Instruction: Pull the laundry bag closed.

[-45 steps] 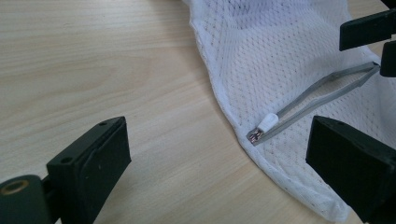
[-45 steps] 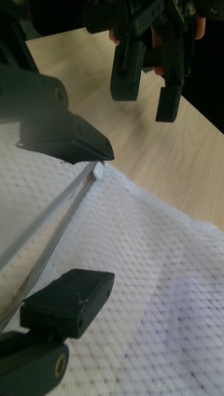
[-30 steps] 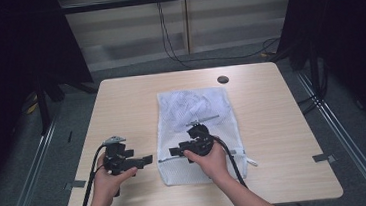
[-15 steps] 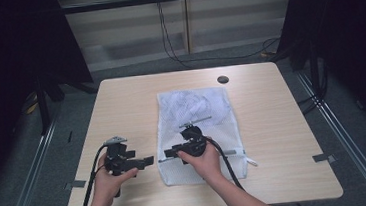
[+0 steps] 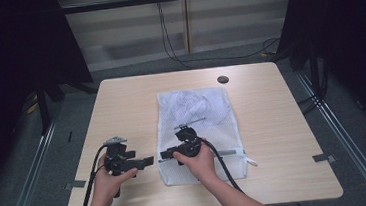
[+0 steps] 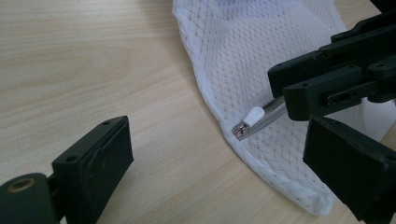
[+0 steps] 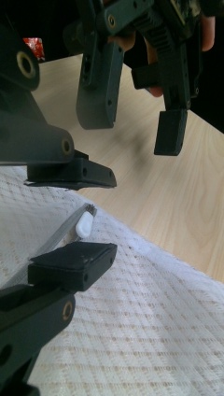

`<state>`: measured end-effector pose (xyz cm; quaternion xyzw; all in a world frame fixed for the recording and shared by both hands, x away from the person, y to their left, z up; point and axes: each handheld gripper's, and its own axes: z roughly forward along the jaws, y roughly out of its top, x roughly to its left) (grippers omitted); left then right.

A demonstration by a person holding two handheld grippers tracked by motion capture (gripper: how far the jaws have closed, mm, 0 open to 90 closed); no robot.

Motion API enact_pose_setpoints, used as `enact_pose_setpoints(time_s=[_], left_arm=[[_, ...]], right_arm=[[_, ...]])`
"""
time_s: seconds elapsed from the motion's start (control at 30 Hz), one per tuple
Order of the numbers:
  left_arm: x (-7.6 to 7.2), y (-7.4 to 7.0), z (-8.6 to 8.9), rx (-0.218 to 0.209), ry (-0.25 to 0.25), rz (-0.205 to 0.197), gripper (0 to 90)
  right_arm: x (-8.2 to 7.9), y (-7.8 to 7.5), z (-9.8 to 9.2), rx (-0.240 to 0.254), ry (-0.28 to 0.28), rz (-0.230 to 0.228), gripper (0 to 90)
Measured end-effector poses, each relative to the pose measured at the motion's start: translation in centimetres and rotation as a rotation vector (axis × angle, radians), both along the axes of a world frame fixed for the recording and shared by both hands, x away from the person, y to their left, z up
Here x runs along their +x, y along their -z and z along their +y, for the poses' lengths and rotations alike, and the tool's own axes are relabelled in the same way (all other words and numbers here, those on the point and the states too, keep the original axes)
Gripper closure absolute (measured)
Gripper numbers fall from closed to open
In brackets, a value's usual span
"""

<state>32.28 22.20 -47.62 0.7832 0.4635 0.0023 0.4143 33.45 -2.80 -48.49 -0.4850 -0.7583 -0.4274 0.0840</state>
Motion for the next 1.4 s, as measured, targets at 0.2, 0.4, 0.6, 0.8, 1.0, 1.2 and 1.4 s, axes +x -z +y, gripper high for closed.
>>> enact_pose_setpoints(time_s=[0.2, 0.4, 0.6, 0.8, 1.0, 1.2, 1.4], left_arm=[[0.1, 0.0, 0.3, -0.008, -0.006, 0.001, 8.2], [0.1, 0.1, 0.3, -0.003, 0.005, 0.006, 8.5], [0.1, 0.1, 0.3, 0.003, 0.007, 0.007, 8.6], [0.0, 0.1, 0.4, 0.0, 0.001, 0.008, 8.7], [0.0, 0.0, 0.5, -0.002, 0.006, 0.011, 9.0], [0.0, 0.0, 0.5, -0.008, 0.003, 0.015, 9.2], [0.0, 0.0, 0.5, -0.014, 0.003, 0.02, 10.4]], right_arm=[[0.0, 0.5, 0.5, -0.009, -0.008, 0.011, 64.6], [0.0, 0.8, 0.8, -0.038, 0.017, 0.013, 67.2], [0.0, 1.0, 1.0, -0.028, 0.016, 0.032, 71.2], [0.0, 1.0, 1.3, -0.009, 0.013, 0.047, 74.1], [0.0, 1.5, 1.6, -0.01, 0.009, 0.062, 79.0], [0.3, 1.8, 1.8, -0.013, 0.016, 0.077, 82.5], [0.2, 1.6, 1.7, -0.002, 0.018, 0.083, 86.2]])
